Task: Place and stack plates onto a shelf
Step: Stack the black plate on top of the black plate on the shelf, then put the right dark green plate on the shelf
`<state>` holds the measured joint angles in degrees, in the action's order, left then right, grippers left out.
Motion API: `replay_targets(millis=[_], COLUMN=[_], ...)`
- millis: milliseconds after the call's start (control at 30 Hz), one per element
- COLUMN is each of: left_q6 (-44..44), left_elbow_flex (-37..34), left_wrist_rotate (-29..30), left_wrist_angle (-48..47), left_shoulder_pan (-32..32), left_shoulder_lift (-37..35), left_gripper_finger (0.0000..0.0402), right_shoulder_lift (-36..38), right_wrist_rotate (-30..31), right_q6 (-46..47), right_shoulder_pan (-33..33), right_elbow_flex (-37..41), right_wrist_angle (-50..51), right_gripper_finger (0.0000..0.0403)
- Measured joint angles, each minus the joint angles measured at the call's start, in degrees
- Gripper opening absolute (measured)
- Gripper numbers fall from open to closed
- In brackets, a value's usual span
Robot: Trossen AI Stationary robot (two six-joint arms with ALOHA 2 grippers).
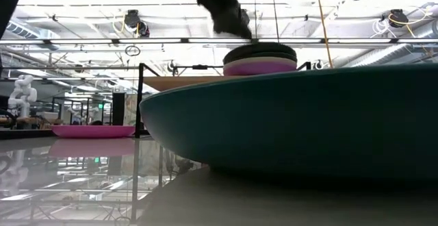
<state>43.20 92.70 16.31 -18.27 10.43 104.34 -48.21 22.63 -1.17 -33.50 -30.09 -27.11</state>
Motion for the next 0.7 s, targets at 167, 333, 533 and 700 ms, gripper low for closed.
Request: replay_targets(millis=[167, 333, 533, 700], left_q6=[-3.8, -14.7, -24.3, -27.1], left_elbow_flex=[0.2, 0.2, -5.8, -21.9], left_wrist_rotate=[0.9, 1.5, 1.5, 1.8], left_wrist_angle=[-1.2, -6.9, -11.0, 4.5], left_shoulder_pan=[-2.8, -4.8, -8.4, -13.4], left_shoulder_lift=[-6.3, -13.8, -21.7, -28.5], left_gripper_finger=[0.0197, 0.0197, 0.0197, 0.0197], right_shoulder_lift=[0.1, 0.1, 0.1, -0.2], right_wrist_rotate=[0.0, 0.0, -0.2, -0.2], right_q6=[0.7, 3.3, 6.3, 12.9], right_shoulder_pan=[0.0, -0.2, -1.4, -2.3], right_elbow_flex=[0.0, 0.0, 0.0, 0.0], right_wrist_angle=[2.0, 3.6, 10.5, 17.8], right_gripper_finger=[0.0114, 0.0114, 0.0114, 0.0114])
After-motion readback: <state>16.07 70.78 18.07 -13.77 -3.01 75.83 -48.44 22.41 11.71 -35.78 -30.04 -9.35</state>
